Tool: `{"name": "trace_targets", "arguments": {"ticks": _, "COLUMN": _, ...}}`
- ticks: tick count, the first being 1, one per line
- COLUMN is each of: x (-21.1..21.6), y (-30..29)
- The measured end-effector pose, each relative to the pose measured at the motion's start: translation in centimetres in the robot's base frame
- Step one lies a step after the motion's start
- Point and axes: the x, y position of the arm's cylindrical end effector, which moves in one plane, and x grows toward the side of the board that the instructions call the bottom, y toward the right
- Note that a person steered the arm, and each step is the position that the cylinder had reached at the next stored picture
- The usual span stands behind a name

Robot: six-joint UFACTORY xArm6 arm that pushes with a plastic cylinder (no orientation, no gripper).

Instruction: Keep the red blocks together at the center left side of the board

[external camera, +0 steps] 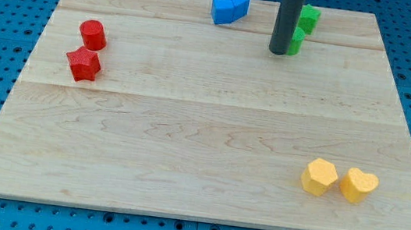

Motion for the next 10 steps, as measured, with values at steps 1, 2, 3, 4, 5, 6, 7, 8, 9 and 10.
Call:
{"name": "trace_targets", "arguments": {"ticks": 1, "x": -1.7, "y": 3.1}}
{"name": "trace_targets", "arguments": {"ticks": 2, "x": -2.9, "y": 4.6}}
{"name": "trace_targets", "arguments": {"ticks": 3, "x": -1.4, "y": 5.6}}
{"name": "trace_targets", "arguments": {"ticks": 4, "x": -1.0, "y": 4.7}}
{"name": "trace_targets", "arguments": {"ticks": 5, "x": -0.8, "y": -0.7}}
{"name": "trace_targets", "arguments": {"ticks": 6, "x": -0.8, "y": -2.6}}
{"name": "trace_targets", "arguments": {"ticks": 7, "x": -0.8, "y": -2.6}}
{"name": "trace_targets", "arguments": {"ticks": 8, "x": -0.8, "y": -2.7}}
{"name": "trace_targets", "arguments": {"ticks": 9, "x": -0.9, "y": -3.1}}
{"name": "trace_targets", "arguments": {"ticks": 10, "x": -1.1, "y": -3.5}}
